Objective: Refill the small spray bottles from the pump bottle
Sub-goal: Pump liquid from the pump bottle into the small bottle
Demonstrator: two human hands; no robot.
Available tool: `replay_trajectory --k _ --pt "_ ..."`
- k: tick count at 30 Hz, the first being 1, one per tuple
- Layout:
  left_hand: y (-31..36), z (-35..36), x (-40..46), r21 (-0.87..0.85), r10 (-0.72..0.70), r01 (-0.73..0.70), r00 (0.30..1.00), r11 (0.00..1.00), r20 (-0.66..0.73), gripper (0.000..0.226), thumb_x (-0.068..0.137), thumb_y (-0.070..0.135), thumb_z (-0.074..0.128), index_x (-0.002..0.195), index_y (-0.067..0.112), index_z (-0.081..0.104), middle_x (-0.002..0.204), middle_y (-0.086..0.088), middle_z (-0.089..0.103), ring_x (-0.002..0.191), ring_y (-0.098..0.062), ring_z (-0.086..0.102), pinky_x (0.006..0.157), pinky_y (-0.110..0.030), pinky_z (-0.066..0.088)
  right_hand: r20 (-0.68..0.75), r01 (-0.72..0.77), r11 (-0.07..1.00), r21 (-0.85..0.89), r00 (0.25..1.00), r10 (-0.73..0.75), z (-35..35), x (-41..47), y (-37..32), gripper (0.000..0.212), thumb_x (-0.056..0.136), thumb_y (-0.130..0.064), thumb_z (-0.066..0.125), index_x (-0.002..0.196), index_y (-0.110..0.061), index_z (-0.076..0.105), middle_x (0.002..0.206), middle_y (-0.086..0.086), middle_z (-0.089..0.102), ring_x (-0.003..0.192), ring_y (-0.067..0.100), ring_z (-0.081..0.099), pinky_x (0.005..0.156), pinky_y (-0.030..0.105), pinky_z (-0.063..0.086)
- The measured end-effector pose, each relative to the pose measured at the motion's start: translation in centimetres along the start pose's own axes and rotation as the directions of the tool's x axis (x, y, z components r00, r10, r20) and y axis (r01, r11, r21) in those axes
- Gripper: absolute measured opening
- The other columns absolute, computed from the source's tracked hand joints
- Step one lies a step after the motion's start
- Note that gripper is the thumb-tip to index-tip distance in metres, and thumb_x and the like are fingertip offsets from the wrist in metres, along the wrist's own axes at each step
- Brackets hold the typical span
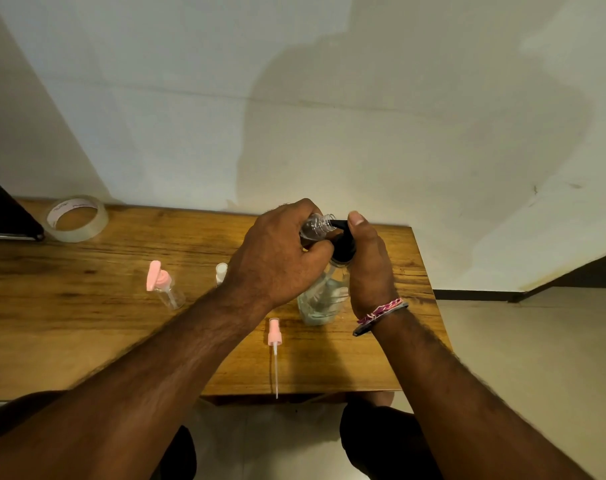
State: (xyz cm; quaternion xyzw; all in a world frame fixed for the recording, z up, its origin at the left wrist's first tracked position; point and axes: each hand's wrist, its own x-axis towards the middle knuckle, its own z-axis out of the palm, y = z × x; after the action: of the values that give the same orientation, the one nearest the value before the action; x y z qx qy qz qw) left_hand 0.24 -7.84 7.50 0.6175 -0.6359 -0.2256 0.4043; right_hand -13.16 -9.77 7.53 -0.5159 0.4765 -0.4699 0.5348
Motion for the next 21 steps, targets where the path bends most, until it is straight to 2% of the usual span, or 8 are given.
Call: replay_trajectory --k 5,8,12,15,21 --pt "-0.18 0.04 -0.05 0.008 -0.003 0.003 1.000 1.000 0.009 0.015 0.088 0.025 0.075 0.099 0.024 0.064 0.087 0.010 0.064 0.078 -0.008 0.060 0.062 -0.026 0.043 -0.007 0.007 1.000 -0.009 1.000 -0.007 0.00 -0.15 -0.13 0.042 0.091 -0.048 0.045 0.072 -0.039 0.081 0.075 -0.011 0.076 0.077 -0.001 0.071 0.068 0.015 0.053" --pt "-0.16 0.00 0.02 -0.010 -0.004 0.004 1.000 1.000 -0.003 0.014 0.089 0.026 0.075 0.097 0.024 0.064 0.085 0.010 0.064 0.075 -0.009 0.060 0.061 -0.025 0.041 0.006 0.020 1.000 -0.008 1.000 -0.020 -0.04 -0.19 -0.15 0.044 0.094 -0.047 0.043 0.075 -0.033 0.081 0.080 -0.007 0.078 0.081 0.002 0.073 0.069 0.014 0.053" --pt "-0.08 -0.01 0.03 -0.004 -0.006 0.006 1.000 1.000 0.004 0.014 0.089 0.026 0.075 0.097 0.025 0.063 0.084 0.012 0.063 0.075 -0.008 0.059 0.060 -0.024 0.039 0.022 0.029 1.000 -0.002 0.999 -0.029 -0.04 -0.18 -0.11 0.047 0.098 -0.045 0.041 0.075 -0.038 0.081 0.080 -0.009 0.078 0.081 0.001 0.073 0.069 0.013 0.053" --pt "-0.24 0.02 0.01 -0.011 -0.004 0.004 1.000 1.000 0.006 0.014 0.088 0.025 0.075 0.097 0.024 0.064 0.083 0.012 0.063 0.074 -0.008 0.059 0.060 -0.024 0.039 0.009 0.024 1.000 -0.006 1.000 -0.024 0.05 -0.12 -0.05 0.047 0.096 -0.049 0.041 0.079 -0.032 0.081 0.084 -0.003 0.079 0.086 0.007 0.074 0.072 0.016 0.054" --pt "-0.14 -0.12 0.06 -0.025 -0.017 0.017 1.000 1.000 0.004 0.014 0.088 0.024 0.075 0.096 0.025 0.063 0.082 0.012 0.063 0.071 -0.008 0.058 0.059 -0.023 0.038 -0.010 0.031 0.999 -0.009 0.999 -0.031 0.20 -0.09 -0.07 0.044 0.092 -0.049 0.042 0.072 -0.042 0.081 0.075 -0.011 0.077 0.077 -0.002 0.071 0.067 0.013 0.052"
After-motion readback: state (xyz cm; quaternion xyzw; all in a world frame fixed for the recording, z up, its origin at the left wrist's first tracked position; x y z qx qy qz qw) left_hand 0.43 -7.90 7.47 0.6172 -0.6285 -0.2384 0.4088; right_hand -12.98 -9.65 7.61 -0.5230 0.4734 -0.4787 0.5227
